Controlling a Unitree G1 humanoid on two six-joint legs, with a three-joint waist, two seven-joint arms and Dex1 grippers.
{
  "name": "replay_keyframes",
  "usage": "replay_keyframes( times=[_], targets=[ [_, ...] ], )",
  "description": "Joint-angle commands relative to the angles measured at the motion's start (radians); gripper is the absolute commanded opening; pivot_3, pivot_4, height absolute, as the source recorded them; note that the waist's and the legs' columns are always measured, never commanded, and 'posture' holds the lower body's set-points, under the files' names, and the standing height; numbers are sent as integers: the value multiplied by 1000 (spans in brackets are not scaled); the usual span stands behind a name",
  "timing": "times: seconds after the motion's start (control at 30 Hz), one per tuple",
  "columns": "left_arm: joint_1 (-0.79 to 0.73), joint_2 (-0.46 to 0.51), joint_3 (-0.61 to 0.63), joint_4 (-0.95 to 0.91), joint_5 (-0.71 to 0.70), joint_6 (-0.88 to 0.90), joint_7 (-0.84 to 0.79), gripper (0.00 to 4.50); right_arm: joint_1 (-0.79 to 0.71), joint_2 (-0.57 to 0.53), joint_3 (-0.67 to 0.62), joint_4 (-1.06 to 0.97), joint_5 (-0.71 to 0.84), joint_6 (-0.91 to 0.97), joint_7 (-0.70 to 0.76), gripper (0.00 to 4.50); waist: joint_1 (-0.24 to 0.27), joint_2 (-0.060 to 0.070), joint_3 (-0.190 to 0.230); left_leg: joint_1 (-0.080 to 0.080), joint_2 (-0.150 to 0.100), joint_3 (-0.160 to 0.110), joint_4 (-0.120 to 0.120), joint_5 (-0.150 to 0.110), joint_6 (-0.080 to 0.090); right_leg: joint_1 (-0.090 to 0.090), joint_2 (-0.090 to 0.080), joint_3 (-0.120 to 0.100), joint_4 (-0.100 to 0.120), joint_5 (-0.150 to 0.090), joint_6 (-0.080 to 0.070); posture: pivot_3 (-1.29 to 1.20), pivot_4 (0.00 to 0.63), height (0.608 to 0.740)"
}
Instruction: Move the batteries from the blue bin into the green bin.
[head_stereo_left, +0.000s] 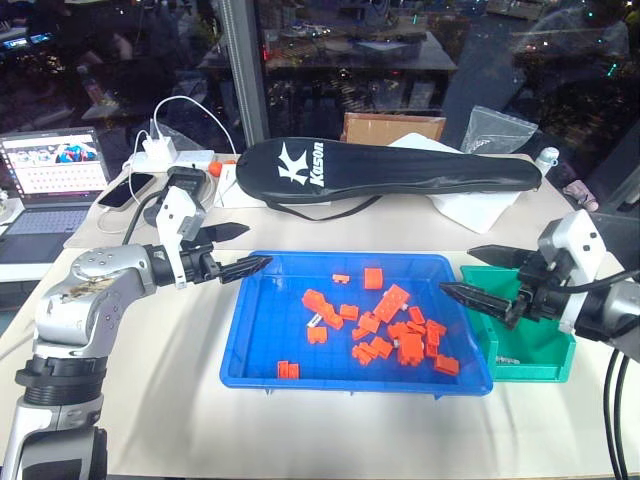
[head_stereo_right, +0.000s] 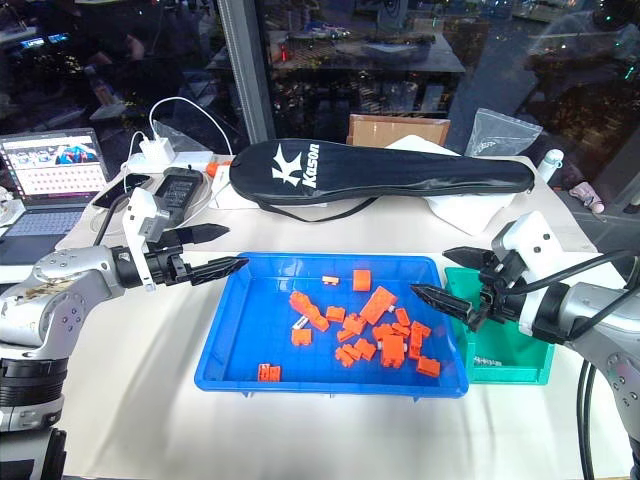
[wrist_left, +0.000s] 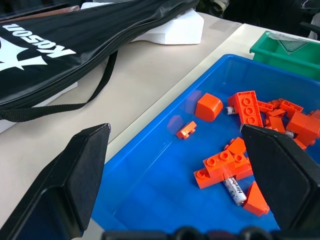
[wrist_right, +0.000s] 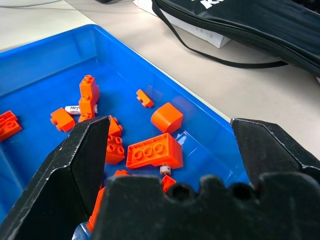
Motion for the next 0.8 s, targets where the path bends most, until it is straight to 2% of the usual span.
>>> replay_keyframes(
  times=[0.03,0.1,0.2,0.27,0.4,0.63,0.8],
  targets=[
    [-35,-2,4,0,-2,-28,-5,4500,1,-22,-28,-9,-2,-14,7,4461,0,0,0,0,0,0,0,0,0,0,0,0,0,0,0,0,150,731],
    [-54,12,-31,19,22,-45,-39,4500,-6,-38,-21,-4,-5,-1,14,4461,3,0,0,0,0,0,0,0,0,0,0,0,0,0,0,0,150,731],
    [-50,26,-39,-27,-33,-22,-113,4500,-42,-72,37,-4,-8,5,37,4461,2,0,0,0,0,0,1,0,0,0,0,0,0,0,0,0,150,731],
    [-42,55,-66,-49,-21,-26,-156,4500,-72,-88,80,-6,-8,5,51,4461,-1,0,0,0,0,0,0,0,0,0,0,0,0,0,0,0,150,731],
    [-29,149,-126,-73,33,-60,-253,4500,-204,-115,302,-11,-78,-4,96,4461,-13,1,0,0,0,-1,-1,0,1,-2,0,0,0,0,-2,0,150,731],
    [0,213,-107,-33,66,-103,-292,4500,-447,38,588,71,-184,11,110,4461,-6,1,1,0,0,-1,0,0,1,-6,0,-1,0,0,-2,0,150,731],
    [41,229,-97,-42,90,-129,-279,4500,-561,232,774,220,-292,27,70,4461,-1,0,1,-1,0,-1,0,0,1,-6,0,-2,1,2,-7,0,150,731]
  ],
)
